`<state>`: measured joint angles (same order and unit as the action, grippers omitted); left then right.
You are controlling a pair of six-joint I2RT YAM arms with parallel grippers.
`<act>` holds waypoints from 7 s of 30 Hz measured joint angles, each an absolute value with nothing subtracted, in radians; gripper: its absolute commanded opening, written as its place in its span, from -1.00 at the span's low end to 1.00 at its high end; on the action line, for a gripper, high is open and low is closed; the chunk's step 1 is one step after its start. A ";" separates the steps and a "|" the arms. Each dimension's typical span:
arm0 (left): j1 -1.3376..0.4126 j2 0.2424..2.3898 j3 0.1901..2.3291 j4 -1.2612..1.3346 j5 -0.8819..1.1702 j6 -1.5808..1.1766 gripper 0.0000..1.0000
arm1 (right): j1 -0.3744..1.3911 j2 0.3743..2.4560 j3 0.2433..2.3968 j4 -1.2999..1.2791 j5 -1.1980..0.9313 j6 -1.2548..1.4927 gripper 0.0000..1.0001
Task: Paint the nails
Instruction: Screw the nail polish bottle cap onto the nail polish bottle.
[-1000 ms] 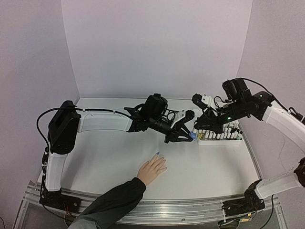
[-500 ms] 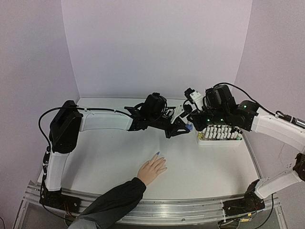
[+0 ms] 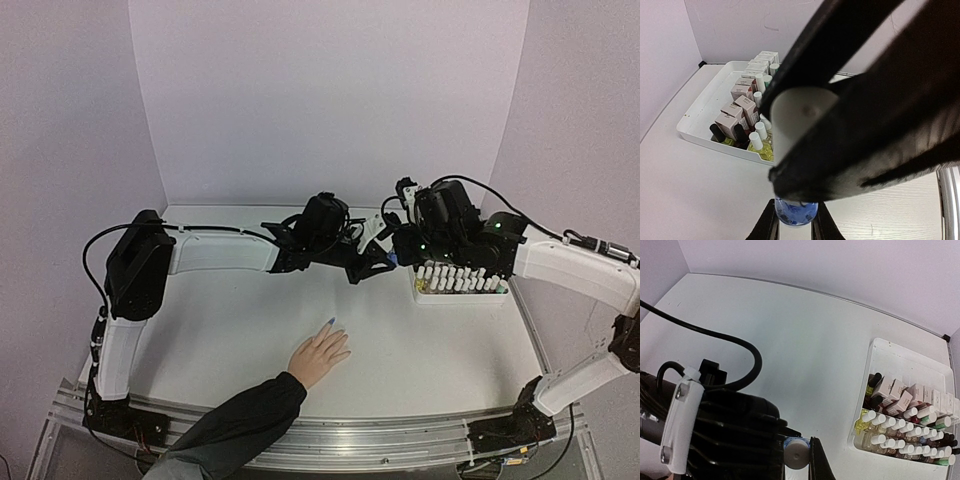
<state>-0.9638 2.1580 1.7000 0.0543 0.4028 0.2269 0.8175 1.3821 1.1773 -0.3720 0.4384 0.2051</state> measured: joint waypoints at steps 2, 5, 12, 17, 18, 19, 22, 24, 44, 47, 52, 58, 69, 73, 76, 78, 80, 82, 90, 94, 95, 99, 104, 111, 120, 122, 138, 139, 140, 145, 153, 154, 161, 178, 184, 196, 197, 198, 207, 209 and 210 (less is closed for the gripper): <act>-0.961 2.164 1.705 0.056 0.397 0.226 -1.00 | 0.826 1.404 1.196 -0.388 0.475 0.238 -1.00; -0.958 2.167 1.709 0.054 0.388 0.217 -1.00 | 0.829 1.427 1.224 -0.412 0.497 0.267 -0.42; -0.957 2.168 1.726 0.069 0.386 0.227 -1.00 | 0.826 1.436 1.247 -0.470 0.502 0.252 0.90; -0.957 2.168 1.726 0.072 0.398 0.241 -1.00 | 0.822 1.395 1.247 -0.478 0.448 0.177 0.94; -0.959 2.168 1.726 0.074 0.404 0.243 -1.00 | 0.822 1.383 1.247 -0.486 0.422 0.152 0.95; -0.961 2.168 1.726 0.078 0.411 0.245 -1.00 | 0.821 1.369 1.247 -0.498 0.389 0.123 0.95; -0.965 2.168 1.726 0.087 0.437 0.250 -1.00 | 0.805 1.326 1.248 -0.564 0.270 0.027 0.96; -0.966 2.168 1.726 0.089 0.469 0.263 -1.00 | 0.779 1.294 1.248 -0.620 0.194 -0.023 0.97; -0.966 2.168 1.736 -0.096 0.852 0.494 -1.00 | 0.639 1.203 1.355 -0.964 -0.280 -0.638 0.60; -0.966 2.168 1.742 -0.115 0.869 0.501 -1.00 | 0.633 1.254 1.368 -0.954 -0.306 -0.693 0.44; -0.966 2.168 1.748 -0.127 0.879 0.501 -1.00 | 0.621 1.304 1.371 -0.923 -0.349 -0.745 0.11; -0.966 2.168 1.748 -0.132 0.881 0.501 -1.00 | 0.617 1.310 1.367 -0.879 -0.384 -0.758 -0.05; -0.966 2.168 1.780 -0.132 0.889 0.498 -1.00 | 0.617 1.320 1.336 -0.833 -0.393 -0.751 -0.29; -0.966 2.168 1.780 -0.133 0.889 0.498 -1.00 | 0.617 1.331 1.333 -0.820 -0.393 -0.744 -0.31; -0.966 2.168 1.780 -0.133 0.889 0.498 -1.00 | 0.617 1.332 1.327 -0.812 -0.393 -0.738 -0.36; -0.966 2.168 1.780 -0.134 0.889 0.498 -1.00 | 0.617 1.332 1.322 -0.809 -0.392 -0.734 -0.42; -0.966 2.168 1.780 -0.133 0.889 0.498 -1.00 | 0.617 1.331 1.317 -0.808 -0.390 -0.731 -0.55; -0.966 2.168 1.780 -0.134 0.890 0.498 -1.00 | 0.617 1.329 1.313 -0.807 -0.386 -0.726 -0.75; -0.970 2.168 1.777 -0.122 0.867 0.464 -1.00 | 0.614 1.299 1.278 -0.777 -0.365 -0.675 -1.00; -0.973 2.168 1.754 -0.068 0.811 0.396 -1.00 | 0.611 1.293 1.248 -0.727 -0.320 -0.613 -1.00; -0.972 2.168 1.747 -0.054 0.794 0.381 -1.00 | 0.611 1.292 1.235 -0.703 -0.303 -0.590 -1.00; -0.972 2.168 1.721 -0.005 0.695 0.321 -1.00 | 0.615 1.287 1.176 -0.591 -0.219 -0.494 -1.00; -0.971 2.168 1.712 0.033 0.580 0.286 -1.00 | 0.653 1.278 1.111 -0.439 -0.067 -0.377 -1.00; -0.965 2.168 1.712 0.061 0.461 0.288 -1.00 | 0.744 1.332 1.105 -0.321 0.213 -0.225 -1.00; -0.955 2.168 1.712 0.061 0.389 0.276 -1.00 | 0.788 1.401 1.133 -0.269 0.393 -0.011 -0.94; -0.952 2.168 1.712 0.061 0.389 0.272 -1.00 | 0.793 1.412 1.140 -0.268 0.407 0.007 -0.59; -0.960 2.164 1.688 0.088 0.454 0.324 -1.00 | 0.756 1.239 1.072 -0.398 0.161 -0.170 0.96; -0.960 2.161 1.688 0.088 0.471 0.337 -1.00 | 0.751 1.213 1.067 -0.421 0.127 -0.190 0.96; -0.960 2.160 1.688 0.087 0.485 0.345 -1.00 | 0.739 1.180 1.063 -0.455 0.077 -0.218 0.95; -0.960 2.152 1.688 0.062 0.591 0.419 -1.00 | 0.677 1.043 1.062 -0.587 -0.068 -0.346 0.86; -0.960 2.143 1.691 -0.066 0.770 0.542 -1.00 | 0.661 1.098 1.168 -0.728 -0.221 -0.503 0.27; -0.960 2.143 1.693 -0.082 0.783 0.553 -1.00 | 0.661 1.118 1.179 -0.731 -0.236 -0.517 0.23; -0.961 2.143 1.709 -0.147 0.842 0.600 -1.00 | 0.661 1.221 1.221 -0.748 -0.313 -0.601 -0.13; -0.963 2.143 1.726 -0.192 0.870 0.607 -1.00 | 0.655 1.277 1.234 -0.733 -0.358 -0.625 -0.79; -0.963 2.143 1.728 -0.192 0.869 0.601 -1.00 | 0.655 1.277 1.234 -0.719 -0.346 -0.616 -0.60; -0.963 2.143 1.735 -0.191 0.869 0.597 -1.00 | 0.655 1.301 1.234 -0.696 -0.337 -0.587 -0.57; -0.963 2.143 1.735 -0.192 0.868 0.596 -1.00 | 0.655 1.304 1.234 -0.695 -0.338 -0.585 -0.65; -0.963 2.143 1.735 -0.192 0.867 0.594 -1.00 | 0.655 1.307 1.234 -0.695 -0.340 -0.584 -0.76; -0.963 2.143 1.735 -0.175 0.840 0.546 -1.00 | 0.656 1.305 1.230 -0.678 -0.312 -0.550 -1.00; -0.963 2.143 1.731 -0.149 0.805 0.502 -1.00 | 0.656 1.299 1.212 -0.642 -0.286 -0.515 -1.00; -0.963 2.143 1.726 -0.130 0.782 0.480 -1.00 | 0.655 1.290 1.192 -0.608 -0.263 -0.491 -1.00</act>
<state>-0.9630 2.1426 1.7260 -0.1304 0.7821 0.4796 0.6551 1.2896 1.1918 -0.6078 -0.2633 -0.4909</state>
